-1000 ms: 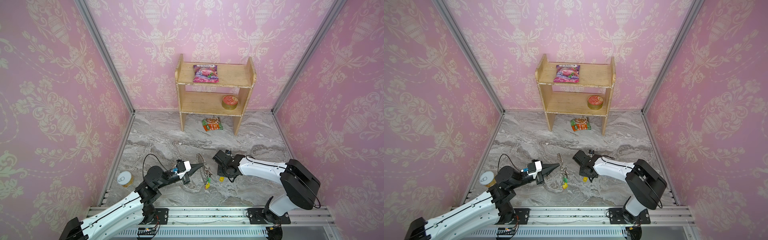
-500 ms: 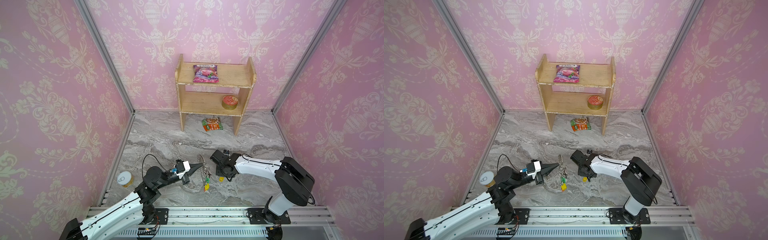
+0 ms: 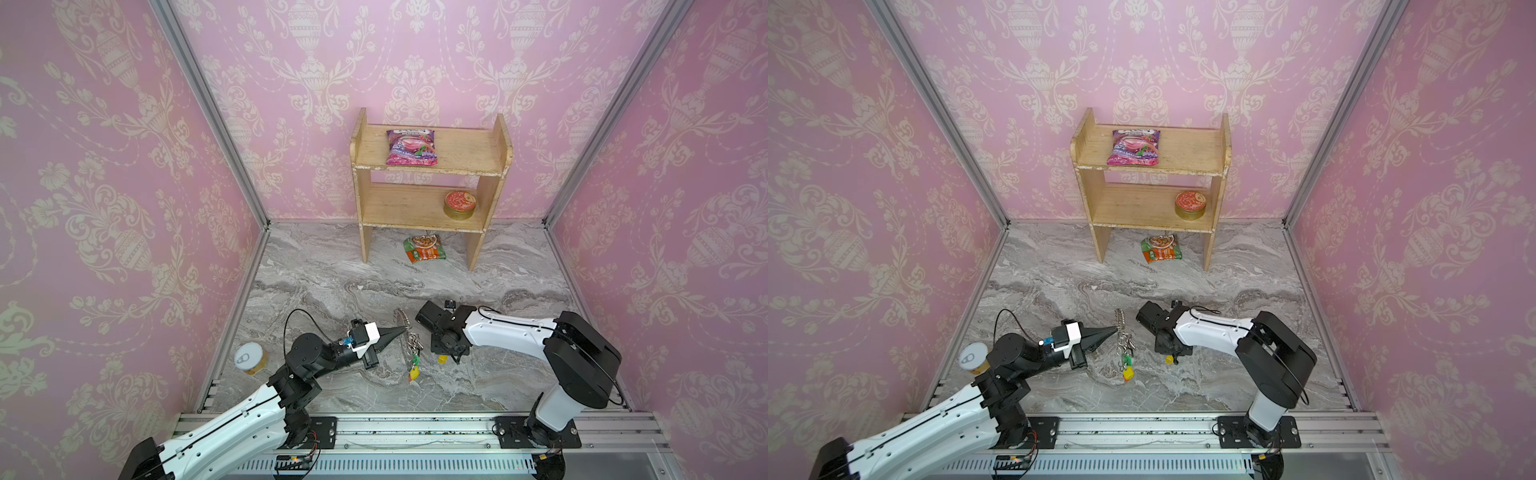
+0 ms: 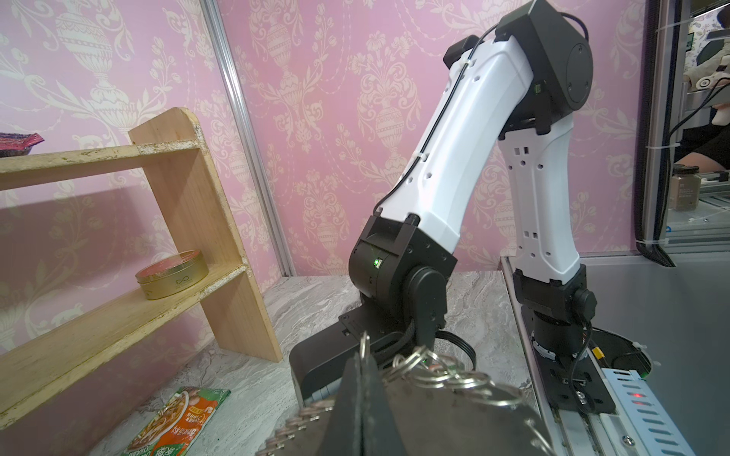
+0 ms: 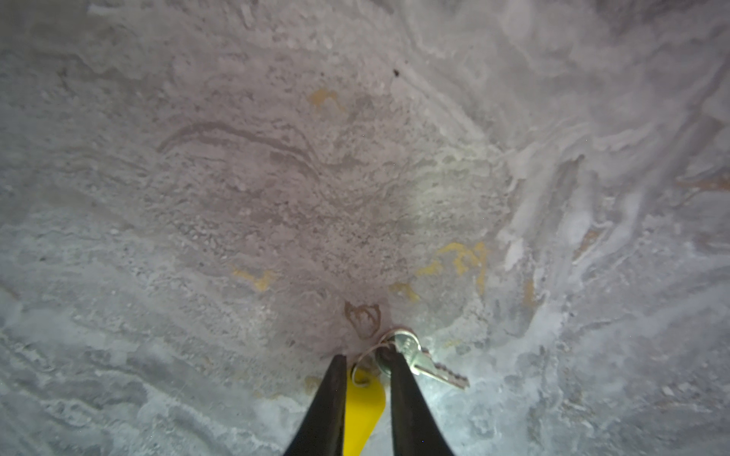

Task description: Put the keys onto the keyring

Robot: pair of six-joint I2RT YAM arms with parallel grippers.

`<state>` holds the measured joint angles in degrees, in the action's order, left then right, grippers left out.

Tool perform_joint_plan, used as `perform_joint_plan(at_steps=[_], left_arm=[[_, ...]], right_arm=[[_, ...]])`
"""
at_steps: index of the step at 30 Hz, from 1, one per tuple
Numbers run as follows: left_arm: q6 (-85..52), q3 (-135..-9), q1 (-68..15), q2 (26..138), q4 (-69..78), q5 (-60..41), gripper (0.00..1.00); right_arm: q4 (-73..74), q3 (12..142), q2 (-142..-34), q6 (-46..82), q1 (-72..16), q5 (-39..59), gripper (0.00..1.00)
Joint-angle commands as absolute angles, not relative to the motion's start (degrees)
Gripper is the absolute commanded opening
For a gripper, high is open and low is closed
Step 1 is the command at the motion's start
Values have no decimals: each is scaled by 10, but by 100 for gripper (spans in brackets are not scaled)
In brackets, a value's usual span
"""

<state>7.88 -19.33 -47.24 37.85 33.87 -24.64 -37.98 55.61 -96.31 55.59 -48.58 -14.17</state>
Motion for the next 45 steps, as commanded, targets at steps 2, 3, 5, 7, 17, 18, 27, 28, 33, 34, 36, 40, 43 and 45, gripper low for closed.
perform_joint_plan(at_steps=[2, 3, 5, 7, 17, 18, 27, 28, 33, 34, 36, 40, 43, 45], left_arm=[[77, -192, -468, 371, 374, -233, 0], [77, -192, -469, 370, 374, -233, 0], [77, -192, -469, 368, 374, -232, 0], [77, -192, -469, 367, 374, -232, 0], [77, -192, -469, 363, 374, -232, 0], [77, -192, -468, 362, 374, -232, 0], [76, -192, -468, 358, 375, -233, 0], [76, -192, -468, 357, 375, -234, 0], [77, -192, -468, 352, 371, -233, 0], [76, -192, -469, 352, 372, -234, 0], [76, -192, -469, 353, 371, -234, 0], [77, -192, -470, 351, 371, -233, 0], [76, -192, -469, 349, 371, -233, 0], [76, -192, -470, 350, 372, -234, 0]], right_arm=[[-416, 578, -978, 550, -491, -169, 23], [-416, 580, -980, 550, -491, -169, 24], [-418, 584, -983, 549, -492, -171, 24], [-418, 587, -985, 548, -493, -175, 24], [-433, 603, -1000, 552, -500, -186, 18], [-436, 602, -1000, 554, -501, -188, 17], [-452, 600, -997, 555, -502, -185, 18], [-449, 602, -1000, 552, -503, -184, 19], [-448, 609, -1010, 552, -505, -184, 20], [-449, 610, -1013, 550, -505, -184, 20], [-451, 610, -1015, 552, -506, -185, 19], [-451, 605, -1005, 558, -507, -191, 16], [-453, 602, -1000, 560, -507, -193, 14], [-455, 603, -999, 561, -509, -193, 10]])
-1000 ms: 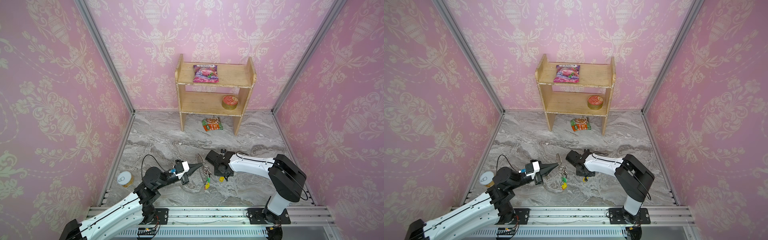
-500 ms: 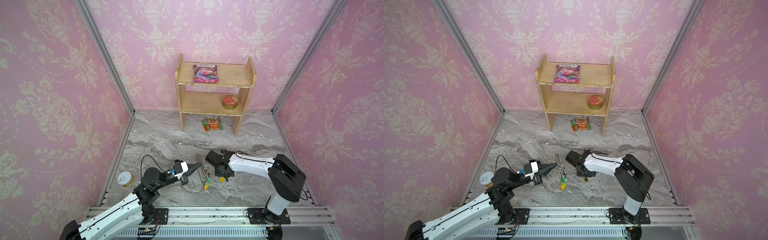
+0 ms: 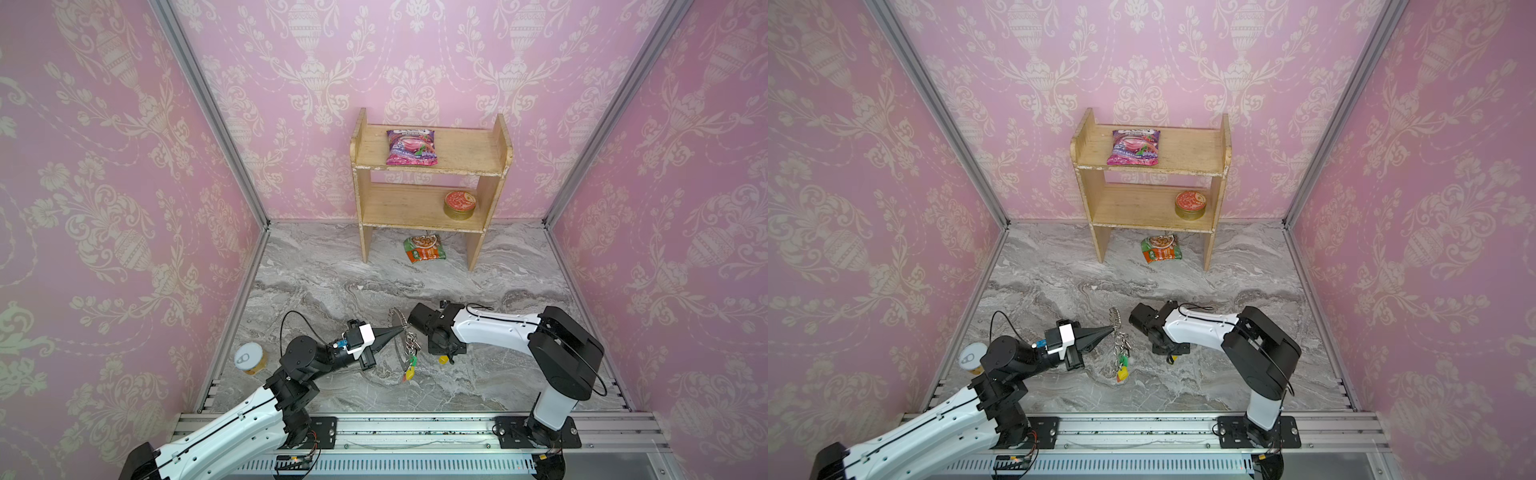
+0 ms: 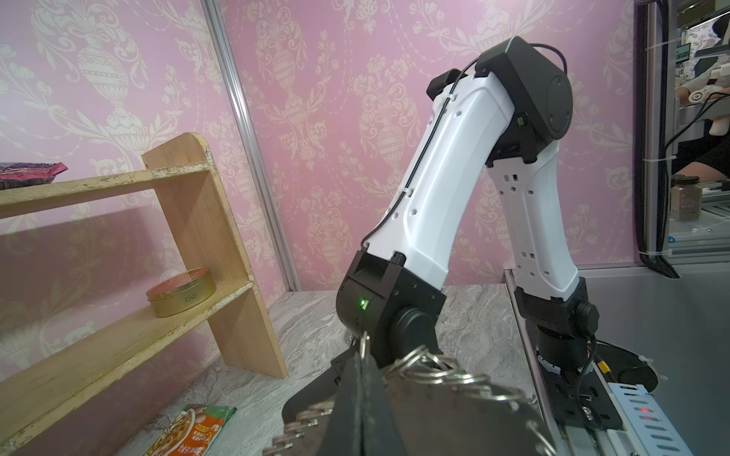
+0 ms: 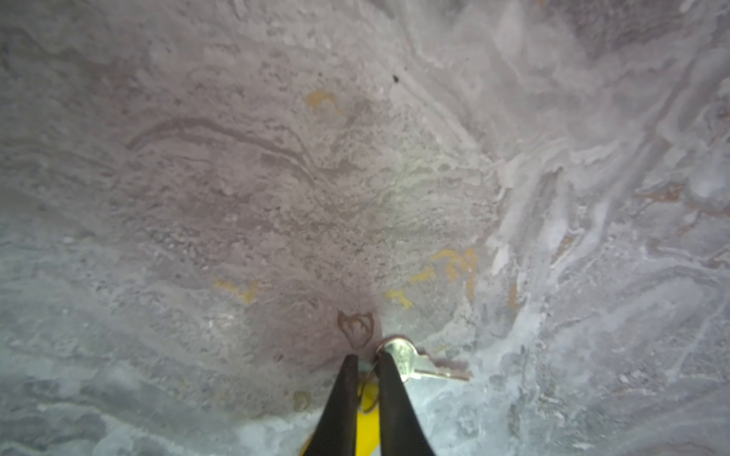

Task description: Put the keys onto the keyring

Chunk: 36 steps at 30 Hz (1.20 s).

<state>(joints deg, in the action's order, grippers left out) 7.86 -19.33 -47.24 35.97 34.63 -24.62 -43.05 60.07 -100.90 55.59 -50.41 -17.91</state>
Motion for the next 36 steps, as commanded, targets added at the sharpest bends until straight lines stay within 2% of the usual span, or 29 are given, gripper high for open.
perform_joint_plan(at_steps=[1, 4, 9, 12, 17, 20, 22, 26, 31, 36], left_arm=[[76, -192, -469, 349, 372, -234, 0], [77, -192, -469, 350, 372, -233, 0], [76, -196, -470, 354, 371, -238, 0], [77, -202, -469, 357, 362, -245, 0], [84, -226, -469, 365, 336, -263, 0], [83, -253, -470, 378, 304, -279, 0], [78, -275, -469, 391, 281, -292, 0], [72, -310, -469, 415, 258, -309, 0], [74, -341, -469, 439, 248, -338, 0], [90, -344, -469, 432, 231, -336, 0]], right_arm=[[-456, 602, -998, 562, -509, -195, 7], [-460, 599, -989, 563, -513, -198, 0], [-462, 591, -941, 535, -522, -198, 0], [-437, 567, -874, 467, -522, -188, 0], [-355, 500, -704, 301, -515, -161, 0], [-292, 460, -586, 211, -494, -97, 0], [-261, 446, -521, 159, -467, -22, 0], [-246, 453, -448, 89, -432, 114, 0], [-226, 474, -420, 62, -400, 264, 0], [-188, 450, -457, 94, -392, 304, 0]])
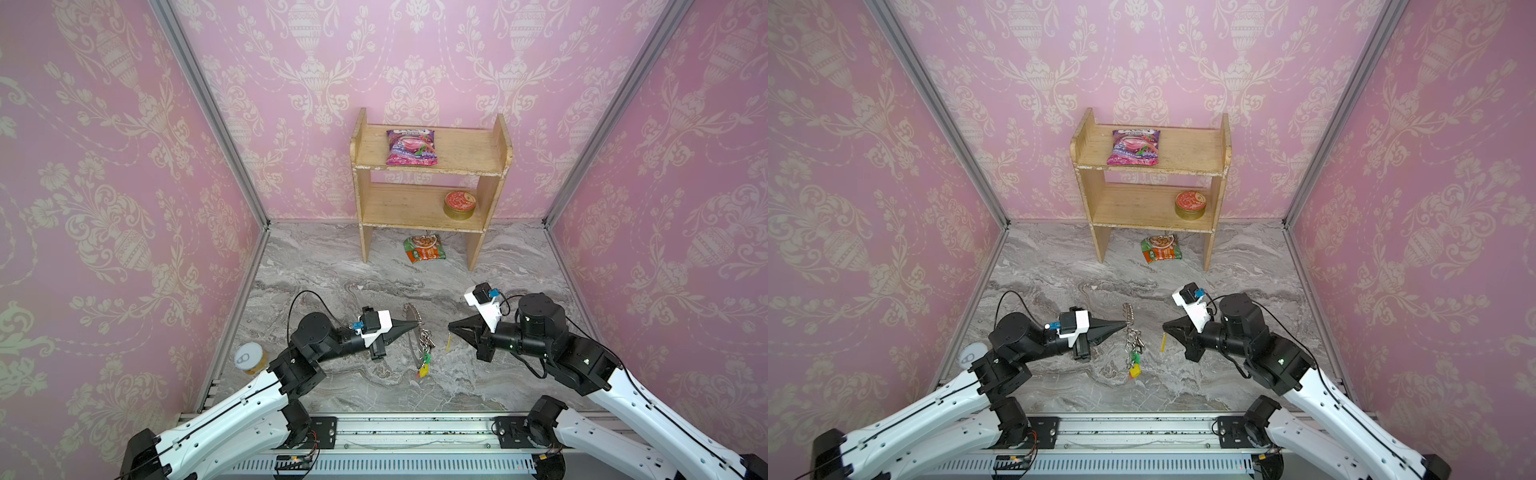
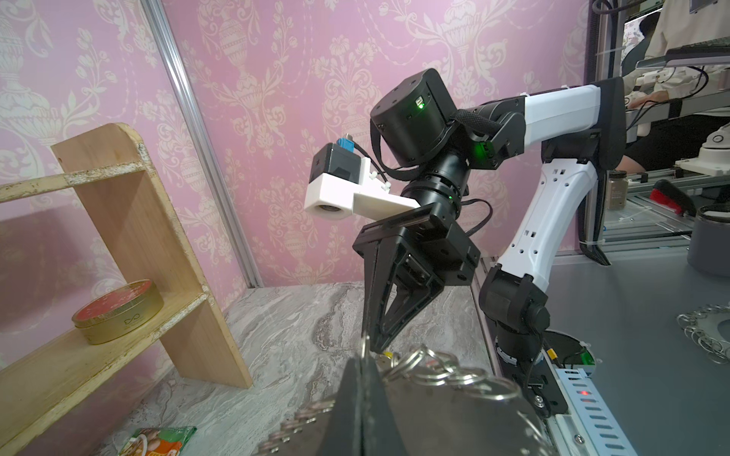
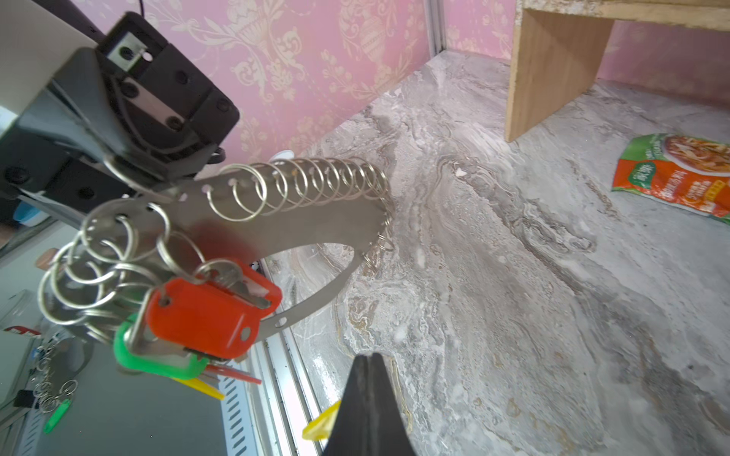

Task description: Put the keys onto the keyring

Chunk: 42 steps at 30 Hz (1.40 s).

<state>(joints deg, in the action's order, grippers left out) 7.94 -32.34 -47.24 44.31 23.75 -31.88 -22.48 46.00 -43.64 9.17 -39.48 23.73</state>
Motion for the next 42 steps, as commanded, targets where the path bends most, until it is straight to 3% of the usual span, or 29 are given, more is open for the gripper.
perform_joint_plan(at_steps=[1, 8, 13, 19, 25, 31, 34, 42], left_arm=[[96, -342, -470, 425, 224, -330, 0], [113, -337, -469, 384, 158, -313, 0], [121, -320, -469, 349, 132, -288, 0], [134, -305, -469, 332, 124, -268, 0], [138, -301, -468, 334, 126, -263, 0], [140, -297, -467, 339, 130, -258, 0], [140, -297, -467, 344, 132, -257, 0], [135, -298, -465, 354, 142, -261, 0]], right_arm=[[-162, 432, -472, 107, -391, 325, 0], [-18, 354, -617, 207, -391, 334, 0], [4, 376, -778, 238, -392, 346, 0], [-37, 412, -898, 240, -391, 341, 0], [-119, 429, -914, 218, -386, 296, 0], [-154, 419, -910, 202, -374, 272, 24], [-152, 412, -887, 201, -368, 263, 30], [-165, 405, -824, 245, -375, 219, 32]])
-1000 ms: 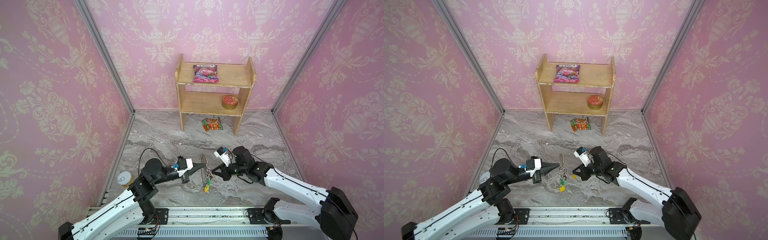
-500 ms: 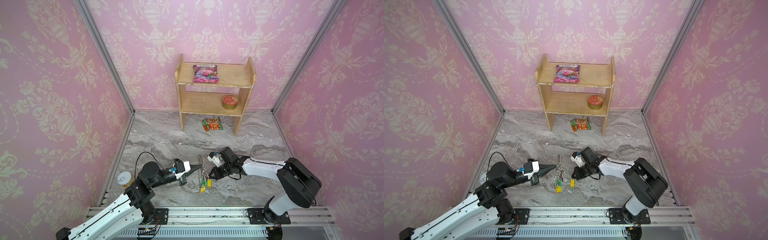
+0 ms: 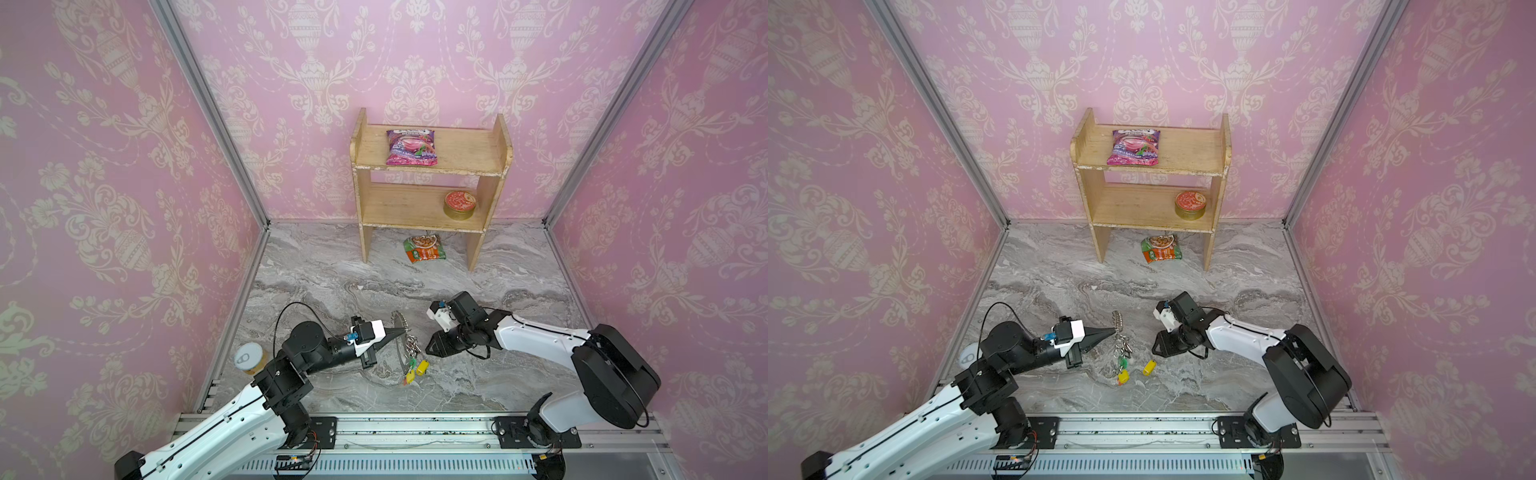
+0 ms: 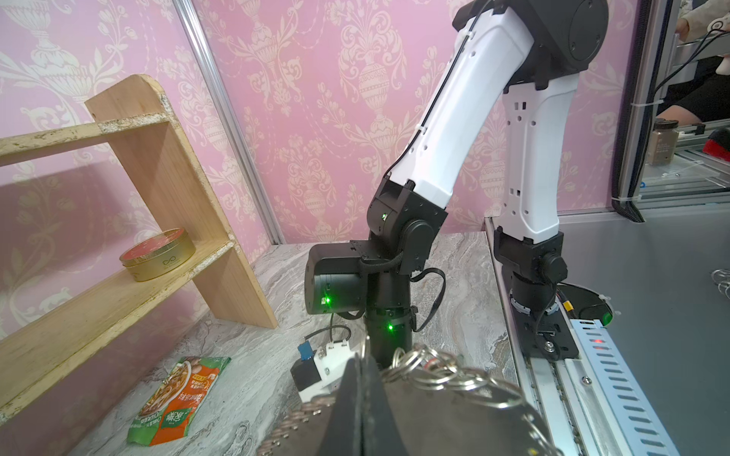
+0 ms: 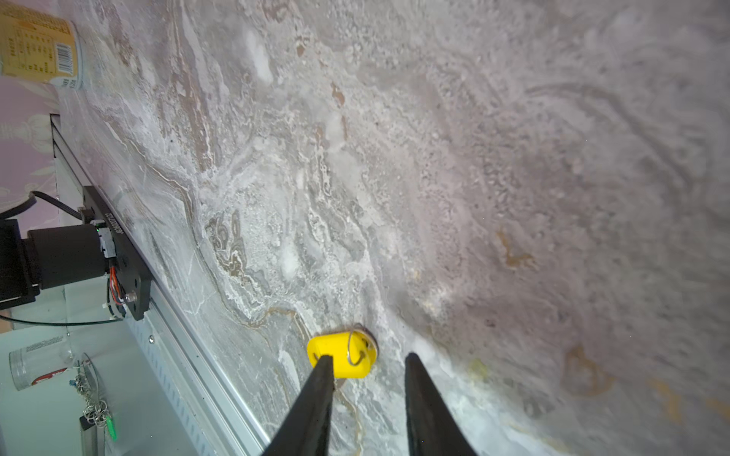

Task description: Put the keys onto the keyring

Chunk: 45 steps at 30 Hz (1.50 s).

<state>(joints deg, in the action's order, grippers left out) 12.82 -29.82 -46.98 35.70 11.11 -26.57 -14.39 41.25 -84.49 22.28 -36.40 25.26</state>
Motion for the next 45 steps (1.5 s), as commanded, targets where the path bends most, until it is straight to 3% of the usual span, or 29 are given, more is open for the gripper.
perform_joint_plan(at_steps=[1, 15, 45], left_arm=[[135, -298, -464, 353, 142, -261, 0], [132, -295, -463, 336, 137, -258, 0], [134, -295, -463, 326, 132, -253, 0]], right_arm=[[-173, 408, -818, 245, -386, 203, 32], [-192, 422, -825, 224, -490, 54, 24], [-207, 467, -882, 209, -512, 37, 9]])
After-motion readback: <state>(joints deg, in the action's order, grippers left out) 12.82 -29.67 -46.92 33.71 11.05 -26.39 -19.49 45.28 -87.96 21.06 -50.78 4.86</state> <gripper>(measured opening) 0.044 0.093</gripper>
